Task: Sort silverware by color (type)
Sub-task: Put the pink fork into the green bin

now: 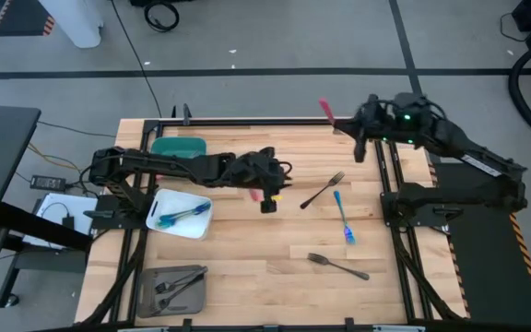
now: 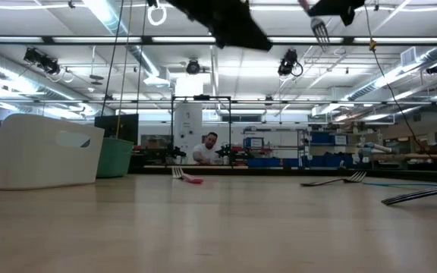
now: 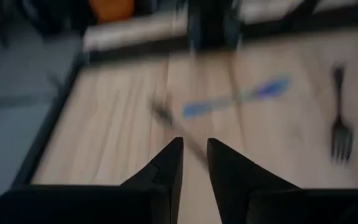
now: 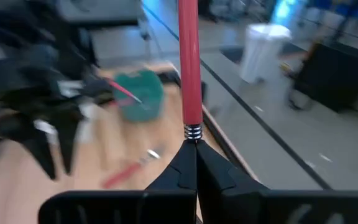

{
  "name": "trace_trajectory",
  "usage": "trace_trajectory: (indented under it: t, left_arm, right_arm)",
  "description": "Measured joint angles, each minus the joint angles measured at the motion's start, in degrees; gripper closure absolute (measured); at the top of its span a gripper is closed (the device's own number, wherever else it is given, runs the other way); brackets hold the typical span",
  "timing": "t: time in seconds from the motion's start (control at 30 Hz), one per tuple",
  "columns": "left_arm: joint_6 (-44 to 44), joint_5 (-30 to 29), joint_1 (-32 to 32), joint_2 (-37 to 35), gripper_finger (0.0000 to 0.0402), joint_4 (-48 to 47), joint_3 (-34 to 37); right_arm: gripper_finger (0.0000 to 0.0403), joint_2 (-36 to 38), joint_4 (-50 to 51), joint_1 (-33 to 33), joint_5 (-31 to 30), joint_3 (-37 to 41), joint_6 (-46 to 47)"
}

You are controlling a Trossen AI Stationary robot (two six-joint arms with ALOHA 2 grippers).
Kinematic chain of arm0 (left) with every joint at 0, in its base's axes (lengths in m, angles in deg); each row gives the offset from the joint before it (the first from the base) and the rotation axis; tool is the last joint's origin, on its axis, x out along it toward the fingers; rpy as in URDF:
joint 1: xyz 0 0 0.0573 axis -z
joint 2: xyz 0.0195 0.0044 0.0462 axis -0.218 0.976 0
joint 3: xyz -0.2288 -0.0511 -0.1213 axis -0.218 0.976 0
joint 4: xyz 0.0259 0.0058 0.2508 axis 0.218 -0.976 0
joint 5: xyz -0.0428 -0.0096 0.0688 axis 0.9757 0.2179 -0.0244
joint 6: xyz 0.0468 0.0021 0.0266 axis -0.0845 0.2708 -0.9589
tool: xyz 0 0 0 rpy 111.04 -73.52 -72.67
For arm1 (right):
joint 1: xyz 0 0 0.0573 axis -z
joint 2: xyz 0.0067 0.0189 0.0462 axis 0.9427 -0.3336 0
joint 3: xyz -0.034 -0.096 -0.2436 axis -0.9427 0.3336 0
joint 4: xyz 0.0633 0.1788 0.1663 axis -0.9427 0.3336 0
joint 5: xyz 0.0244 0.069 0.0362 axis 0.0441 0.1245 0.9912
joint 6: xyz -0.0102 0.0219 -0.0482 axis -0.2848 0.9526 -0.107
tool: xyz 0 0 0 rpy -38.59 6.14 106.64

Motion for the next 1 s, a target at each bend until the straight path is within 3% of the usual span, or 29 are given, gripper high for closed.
trace_trajectory:
  t: [0.2, 0.4, 0.63, 1.0]
  left_arm:
    - [-1.29, 0.43, 0.06, 0.00, 0.0319, 13.63, 0.00]
    - [-1.33, 0.54, 0.50, 0.00, 0.0319, 21.25, 0.00]
    - [-0.90, 2.32, 0.42, 0.00, 0.0319, 24.62, 0.00]
    - [4.09, 2.66, 0.31, 0.00, 0.0319, 25.45, 0.00]
  right_arm:
    - [0.0402, 3.76, -1.58, -5.40, 4.40, 2.10, 3.91]
    - [0.0402, 4.62, -5.01, -12.42, 4.41, 8.96, 5.27]
    - [0.0402, 3.92, -14.82, -17.87, 2.18, 15.76, 5.30]
    - [0.0402, 0.42, -19.43, -22.51, -3.29, 16.61, 4.72]
